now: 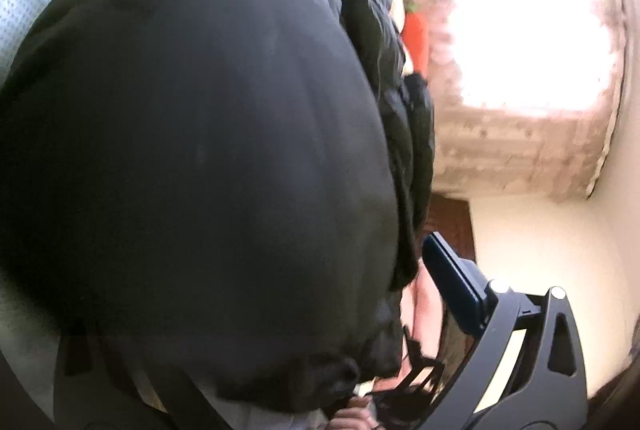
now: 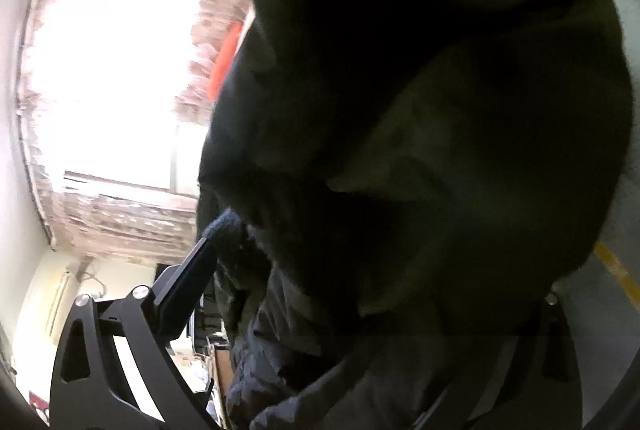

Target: Fold large clothes

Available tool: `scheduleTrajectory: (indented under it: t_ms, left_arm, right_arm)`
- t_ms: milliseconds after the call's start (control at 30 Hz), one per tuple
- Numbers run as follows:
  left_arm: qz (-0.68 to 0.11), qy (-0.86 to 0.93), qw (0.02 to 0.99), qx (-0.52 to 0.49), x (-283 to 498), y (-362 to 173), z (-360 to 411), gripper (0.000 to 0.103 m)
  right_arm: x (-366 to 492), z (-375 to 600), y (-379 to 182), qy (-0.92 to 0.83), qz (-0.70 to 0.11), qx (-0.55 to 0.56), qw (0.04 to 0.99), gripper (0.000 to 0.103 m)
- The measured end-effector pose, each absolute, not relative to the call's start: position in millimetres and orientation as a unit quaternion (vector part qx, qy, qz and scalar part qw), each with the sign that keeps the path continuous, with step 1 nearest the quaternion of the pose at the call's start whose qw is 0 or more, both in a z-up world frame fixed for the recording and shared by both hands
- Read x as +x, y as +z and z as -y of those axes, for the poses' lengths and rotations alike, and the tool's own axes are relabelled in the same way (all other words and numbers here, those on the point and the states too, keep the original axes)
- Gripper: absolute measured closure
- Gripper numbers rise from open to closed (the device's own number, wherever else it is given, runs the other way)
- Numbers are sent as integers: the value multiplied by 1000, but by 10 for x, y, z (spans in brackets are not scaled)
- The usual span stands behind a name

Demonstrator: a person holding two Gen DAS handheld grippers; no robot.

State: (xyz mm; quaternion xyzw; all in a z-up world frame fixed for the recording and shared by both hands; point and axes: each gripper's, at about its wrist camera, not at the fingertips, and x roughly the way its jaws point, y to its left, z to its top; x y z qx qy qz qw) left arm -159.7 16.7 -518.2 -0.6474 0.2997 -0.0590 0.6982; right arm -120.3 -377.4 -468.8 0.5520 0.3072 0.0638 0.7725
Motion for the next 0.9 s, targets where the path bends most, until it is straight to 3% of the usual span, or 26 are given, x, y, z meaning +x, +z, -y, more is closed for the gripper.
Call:
scheduleTrajectory:
  t_ms: [200,233,267,333,367,567,633,733,900]
  left_arm:
    - [-287,-38,726,-623,-1451,-5149,-34,4]
    - [-306,-25,729,-611,-1438,-5153,-9,24]
    - [-336,-9,728,-597,-1422,-5192,5,55]
    - [-350,-9,713,-607,-1445,-5302,-34,67]
    - [-349,-16,710,-612,-1445,-5314,-49,70]
    - [-366,-7,743,-559,-1417,-5170,17,81]
    - [-414,34,769,-486,-1321,-4959,115,82]
    - [-417,63,829,-367,-1200,-4468,375,84]
    - [-384,20,838,-387,-1110,-4161,288,85]
  right_arm:
    - [-1082,3644,-4683,76,-288,528,795,5]
    - [-1080,3640,-4694,70,-293,532,791,16]
    - [-1075,3662,-4724,56,-302,539,785,36]
    - [-1088,3700,-4818,27,-324,548,770,62]
    - [-1093,3713,-4841,27,-327,551,767,66]
    - [-968,3535,-4565,19,-347,465,814,80]
    - [-934,3455,-4477,7,-352,442,825,81]
    - [-879,3372,-4315,9,-351,421,836,82]
    - [-809,3399,-3936,31,-345,411,843,82]
